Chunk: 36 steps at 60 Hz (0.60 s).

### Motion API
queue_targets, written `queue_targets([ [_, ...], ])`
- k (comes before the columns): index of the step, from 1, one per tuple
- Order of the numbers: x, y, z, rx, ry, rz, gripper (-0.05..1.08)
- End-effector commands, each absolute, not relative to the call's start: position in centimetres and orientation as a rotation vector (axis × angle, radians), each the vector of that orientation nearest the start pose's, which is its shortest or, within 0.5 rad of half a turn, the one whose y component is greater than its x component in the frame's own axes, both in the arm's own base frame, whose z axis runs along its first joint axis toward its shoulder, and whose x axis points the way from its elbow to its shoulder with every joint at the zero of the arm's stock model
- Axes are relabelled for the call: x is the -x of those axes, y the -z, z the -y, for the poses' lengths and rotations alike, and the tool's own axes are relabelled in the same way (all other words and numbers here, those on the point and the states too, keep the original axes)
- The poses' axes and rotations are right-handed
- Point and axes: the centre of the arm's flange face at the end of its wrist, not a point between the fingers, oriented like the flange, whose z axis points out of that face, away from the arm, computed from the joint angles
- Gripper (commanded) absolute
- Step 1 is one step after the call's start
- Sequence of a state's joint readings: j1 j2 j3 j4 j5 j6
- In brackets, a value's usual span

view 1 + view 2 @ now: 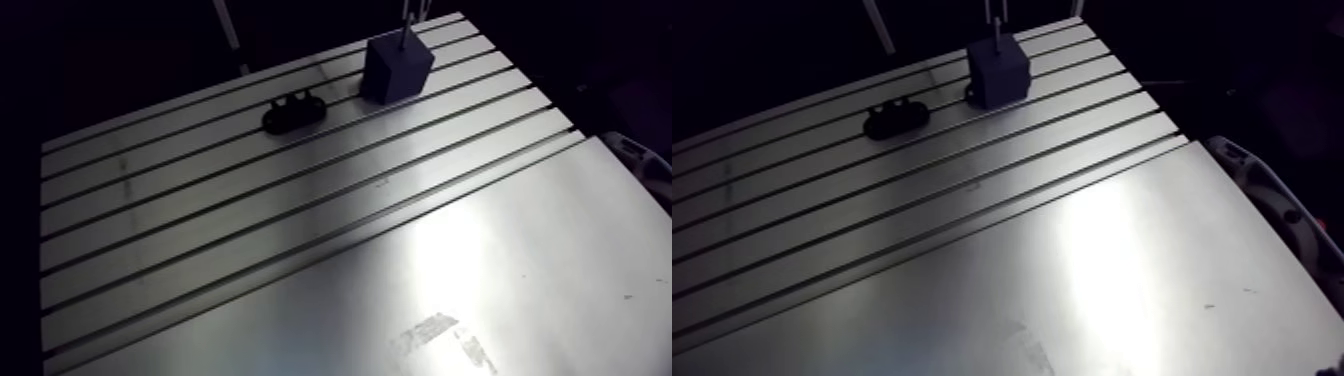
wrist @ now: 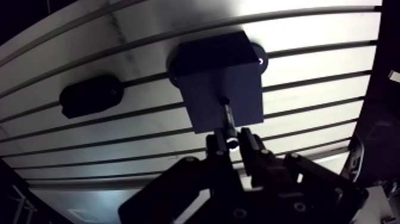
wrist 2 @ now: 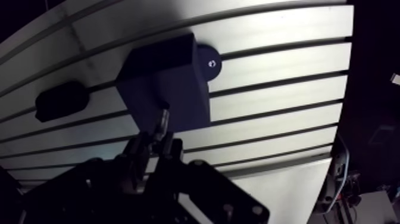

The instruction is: Pick up the M10 bolt and insert it into the hole until fully seated.

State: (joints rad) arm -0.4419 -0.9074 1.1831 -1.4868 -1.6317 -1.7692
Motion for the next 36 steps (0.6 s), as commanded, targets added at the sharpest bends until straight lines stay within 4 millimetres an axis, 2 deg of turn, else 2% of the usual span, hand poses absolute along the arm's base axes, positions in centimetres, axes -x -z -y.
queue_targets([
  [1, 68.48, -26.15, -18.22, -0.321, 0.077, -2.760, 1.07],
  [36, 68.43, -26.03, -18.19, -0.319, 0.078, -2.758, 1.07],
])
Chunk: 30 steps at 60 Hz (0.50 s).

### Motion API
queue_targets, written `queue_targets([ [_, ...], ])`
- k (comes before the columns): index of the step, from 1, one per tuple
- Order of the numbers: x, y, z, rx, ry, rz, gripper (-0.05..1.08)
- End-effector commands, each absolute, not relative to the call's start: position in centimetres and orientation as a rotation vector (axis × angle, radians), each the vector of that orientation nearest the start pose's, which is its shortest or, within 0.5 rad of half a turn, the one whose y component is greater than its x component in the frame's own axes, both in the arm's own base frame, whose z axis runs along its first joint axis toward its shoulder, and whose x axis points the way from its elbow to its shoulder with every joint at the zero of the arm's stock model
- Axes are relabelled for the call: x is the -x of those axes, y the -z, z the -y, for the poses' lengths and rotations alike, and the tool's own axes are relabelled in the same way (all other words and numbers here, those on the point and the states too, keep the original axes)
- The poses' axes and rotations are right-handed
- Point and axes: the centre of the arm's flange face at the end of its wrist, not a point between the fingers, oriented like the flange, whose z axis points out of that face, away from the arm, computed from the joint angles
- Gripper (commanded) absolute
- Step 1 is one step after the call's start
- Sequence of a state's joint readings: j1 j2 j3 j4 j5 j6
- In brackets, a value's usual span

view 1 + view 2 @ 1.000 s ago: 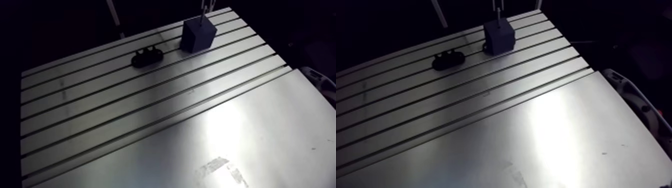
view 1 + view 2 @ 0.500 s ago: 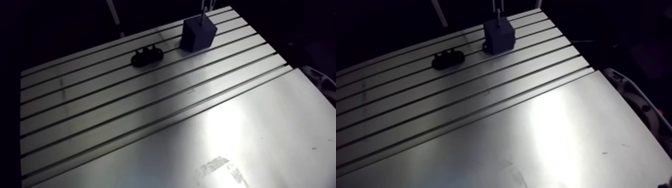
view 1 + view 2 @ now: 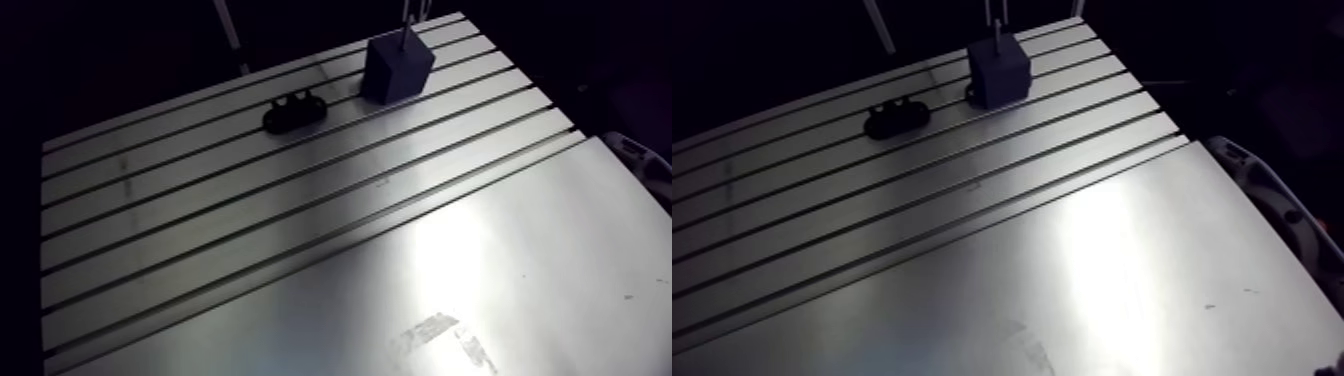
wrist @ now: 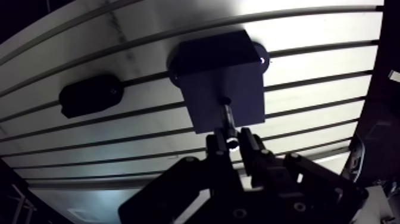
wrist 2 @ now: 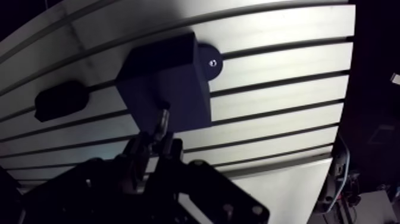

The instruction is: Pick up the M10 bolt and insert it into the hole until fully seated.

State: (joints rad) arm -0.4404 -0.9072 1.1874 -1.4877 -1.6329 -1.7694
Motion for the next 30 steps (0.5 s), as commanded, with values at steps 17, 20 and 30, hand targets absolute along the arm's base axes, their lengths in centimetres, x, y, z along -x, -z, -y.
queue_targets([
  [17, 68.53, -26.23, -18.24, -0.320, 0.076, -2.763, 1.07],
  [20, 68.53, -26.23, -18.24, -0.318, 0.077, -2.763, 1.07],
  [30, 68.54, -26.24, -18.25, -0.318, 0.076, -2.764, 1.07],
])
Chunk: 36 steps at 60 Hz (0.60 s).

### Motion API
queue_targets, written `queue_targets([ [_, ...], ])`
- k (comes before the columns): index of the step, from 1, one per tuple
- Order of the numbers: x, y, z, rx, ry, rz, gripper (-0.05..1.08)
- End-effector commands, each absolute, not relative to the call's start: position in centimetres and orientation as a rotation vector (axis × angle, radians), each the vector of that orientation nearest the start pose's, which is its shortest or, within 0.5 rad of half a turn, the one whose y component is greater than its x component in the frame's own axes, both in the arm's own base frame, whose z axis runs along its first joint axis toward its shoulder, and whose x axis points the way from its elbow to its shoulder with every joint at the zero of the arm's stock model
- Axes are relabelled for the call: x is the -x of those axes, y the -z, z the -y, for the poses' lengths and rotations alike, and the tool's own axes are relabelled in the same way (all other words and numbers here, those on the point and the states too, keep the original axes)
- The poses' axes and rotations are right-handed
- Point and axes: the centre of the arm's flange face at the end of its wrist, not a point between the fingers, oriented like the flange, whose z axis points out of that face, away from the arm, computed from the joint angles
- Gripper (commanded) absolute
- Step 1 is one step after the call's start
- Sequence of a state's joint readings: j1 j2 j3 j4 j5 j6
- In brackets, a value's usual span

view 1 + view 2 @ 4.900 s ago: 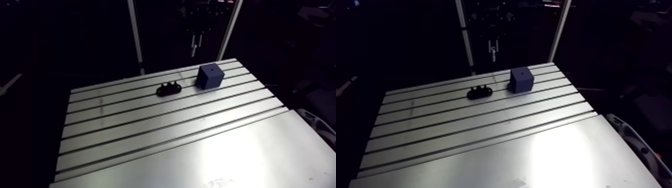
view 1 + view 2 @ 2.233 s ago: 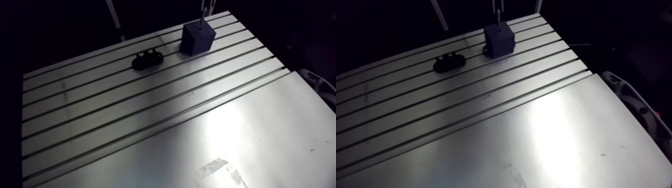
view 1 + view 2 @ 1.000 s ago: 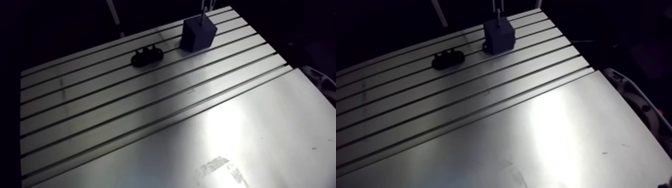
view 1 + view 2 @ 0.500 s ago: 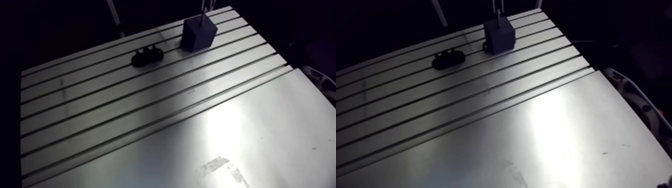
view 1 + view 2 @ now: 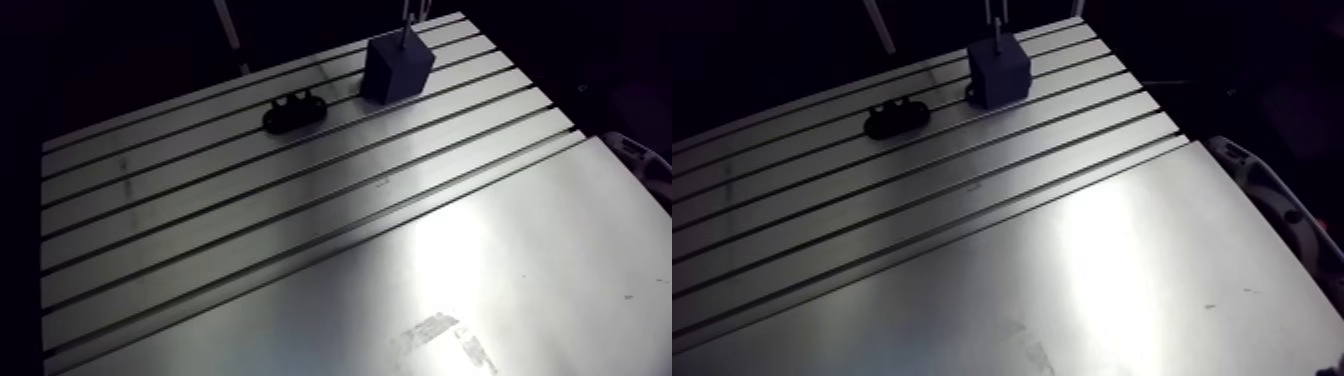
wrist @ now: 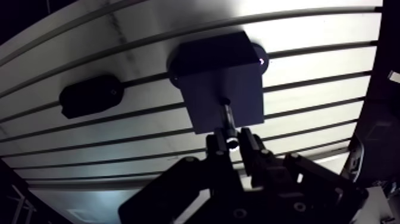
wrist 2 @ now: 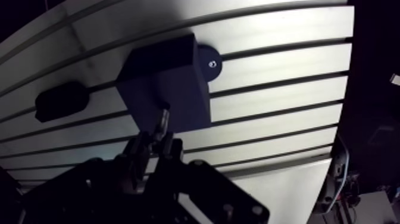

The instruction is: Pick up the M10 bolt and insert it into the hole until fully seated.

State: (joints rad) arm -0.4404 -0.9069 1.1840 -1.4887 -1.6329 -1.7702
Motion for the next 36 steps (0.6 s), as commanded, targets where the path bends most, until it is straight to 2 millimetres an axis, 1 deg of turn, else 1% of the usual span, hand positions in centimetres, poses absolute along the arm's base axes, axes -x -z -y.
queue_targets([
  [1, 68.58, -26.20, -18.27, -0.318, 0.076, -2.765, 1.07],
  [9, 68.66, -25.91, -18.30, -0.318, 0.077, -2.763, 1.07],
  [36, 68.69, -25.85, -18.43, -0.318, 0.077, -2.763, 1.07],
])
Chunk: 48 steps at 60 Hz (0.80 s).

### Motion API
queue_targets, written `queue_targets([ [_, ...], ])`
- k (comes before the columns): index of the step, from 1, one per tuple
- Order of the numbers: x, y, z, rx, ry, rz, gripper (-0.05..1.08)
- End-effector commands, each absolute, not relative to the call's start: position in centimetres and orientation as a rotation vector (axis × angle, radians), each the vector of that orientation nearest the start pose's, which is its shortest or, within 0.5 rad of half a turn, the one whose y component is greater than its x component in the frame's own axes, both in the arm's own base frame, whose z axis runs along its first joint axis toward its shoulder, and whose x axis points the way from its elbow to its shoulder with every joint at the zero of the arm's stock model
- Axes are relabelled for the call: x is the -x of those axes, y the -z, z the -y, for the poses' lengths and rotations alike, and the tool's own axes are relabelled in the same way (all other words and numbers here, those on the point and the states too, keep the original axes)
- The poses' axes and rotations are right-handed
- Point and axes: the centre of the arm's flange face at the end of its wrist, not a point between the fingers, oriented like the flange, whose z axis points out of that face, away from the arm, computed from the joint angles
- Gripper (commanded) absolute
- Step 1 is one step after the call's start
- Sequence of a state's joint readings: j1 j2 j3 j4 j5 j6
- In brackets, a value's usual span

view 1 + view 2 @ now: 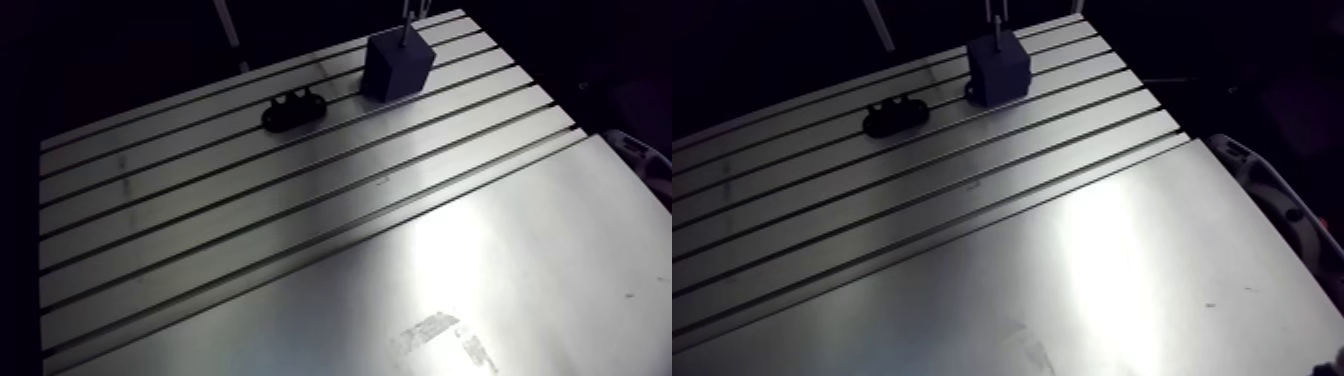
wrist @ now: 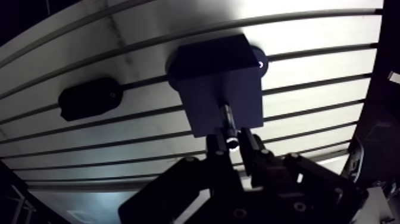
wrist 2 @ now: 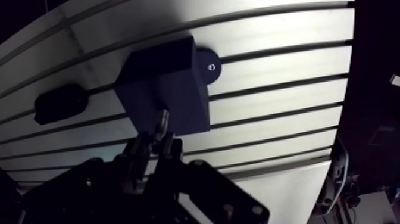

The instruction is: Pick up the M10 bolt and insert it into the hole until fully seated.

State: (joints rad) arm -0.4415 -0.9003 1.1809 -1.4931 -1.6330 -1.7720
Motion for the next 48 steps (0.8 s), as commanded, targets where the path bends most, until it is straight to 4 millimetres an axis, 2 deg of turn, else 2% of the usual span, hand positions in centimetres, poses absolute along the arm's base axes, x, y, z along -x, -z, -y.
queue_targets([
  [1, 68.7, -25.8, -18.4, -0.317, 0.078, -2.762, 1.07],
  [11, 68.6, -25.1, -18.4, -0.316, 0.083, -2.750, 1.07],
  [43, 68.4, -24.7, -18.3, -0.317, 0.087, -2.744, 1.07],
  [44, 68.4, -24.7, -18.3, -0.321, 0.087, -2.744, 1.04],
  [45, 68.4, -24.8, -18.4, -0.323, 0.086, -2.745, 0.93],
  [46, 68.4, -24.8, -18.4, -0.323, 0.086, -2.745, 0.93],
  [47, 68.5, -24.8, -18.3, -0.322, 0.086, -2.746, 0.63],
  [48, 68.5, -24.8, -18.3, -0.322, 0.086, -2.746, 0.63],
])
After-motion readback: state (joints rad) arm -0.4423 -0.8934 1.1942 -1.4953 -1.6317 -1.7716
